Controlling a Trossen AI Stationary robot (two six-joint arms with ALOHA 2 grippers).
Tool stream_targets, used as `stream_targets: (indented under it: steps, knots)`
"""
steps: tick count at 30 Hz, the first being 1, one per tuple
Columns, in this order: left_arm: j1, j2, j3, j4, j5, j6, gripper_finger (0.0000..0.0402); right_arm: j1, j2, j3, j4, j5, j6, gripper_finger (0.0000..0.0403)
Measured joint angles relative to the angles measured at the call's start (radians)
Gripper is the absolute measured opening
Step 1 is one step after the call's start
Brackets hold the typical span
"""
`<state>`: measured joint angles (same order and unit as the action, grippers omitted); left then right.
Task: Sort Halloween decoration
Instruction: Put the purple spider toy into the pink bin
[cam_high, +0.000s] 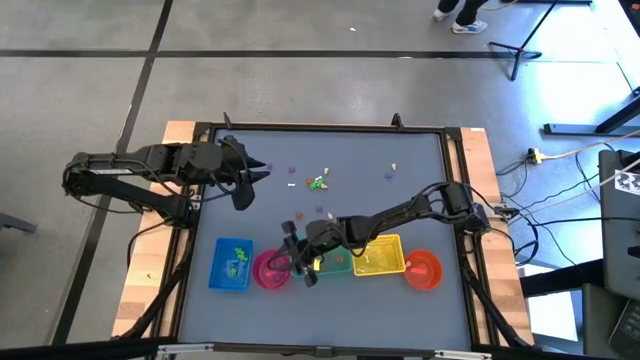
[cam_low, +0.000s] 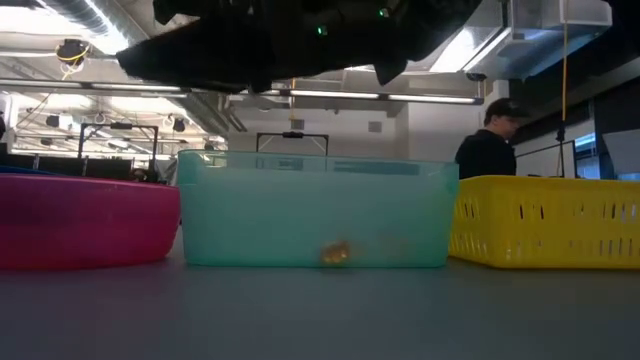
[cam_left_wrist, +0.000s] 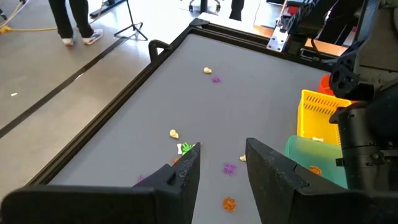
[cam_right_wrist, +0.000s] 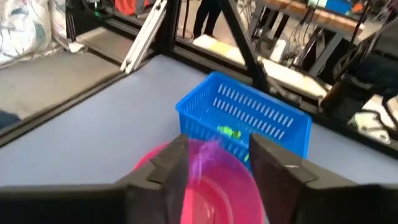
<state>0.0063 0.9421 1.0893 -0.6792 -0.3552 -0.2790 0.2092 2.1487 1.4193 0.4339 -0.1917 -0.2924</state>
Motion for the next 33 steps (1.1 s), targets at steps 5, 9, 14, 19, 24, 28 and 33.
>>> stream_targets:
  steps: [5,9,14,19,24,28,33]
  knots:
    - [0.0,0.0,0.0,0.0,0.001,0.0,0.0113,0.0,0.0,0.0,-0.019,0.0,0.0,0.0217]
    - [0.0,0.0,0.0,0.0,0.001,0.0,0.0113,0.0,0.0,0.0,-0.024,0.0,0.0,0.0232]
    - [0.0,0.0,0.0,0.0,0.001,0.0,0.0113,0.0,-0.013,-0.001,-0.076,0.0,0.0,0.0234]
    - [0.0,0.005,0.0,0.0,0.001,-0.001,0.0113,-0.005,-0.078,-0.001,-0.207,0.0,-0.007,0.0234]
    - [0.007,0.028,0.0,0.024,-0.007,-0.014,0.0113,-0.029,-0.178,-0.002,-0.393,0.045,-0.082,0.0234]
    - [0.041,0.064,0.001,0.077,-0.021,-0.029,0.0122,-0.064,-0.264,-0.051,-0.457,0.095,-0.105,0.0234]
    - [0.112,0.125,0.001,0.107,-0.021,-0.029,0.0168,-0.13,-0.388,-0.188,-0.468,0.104,-0.099,0.0234]
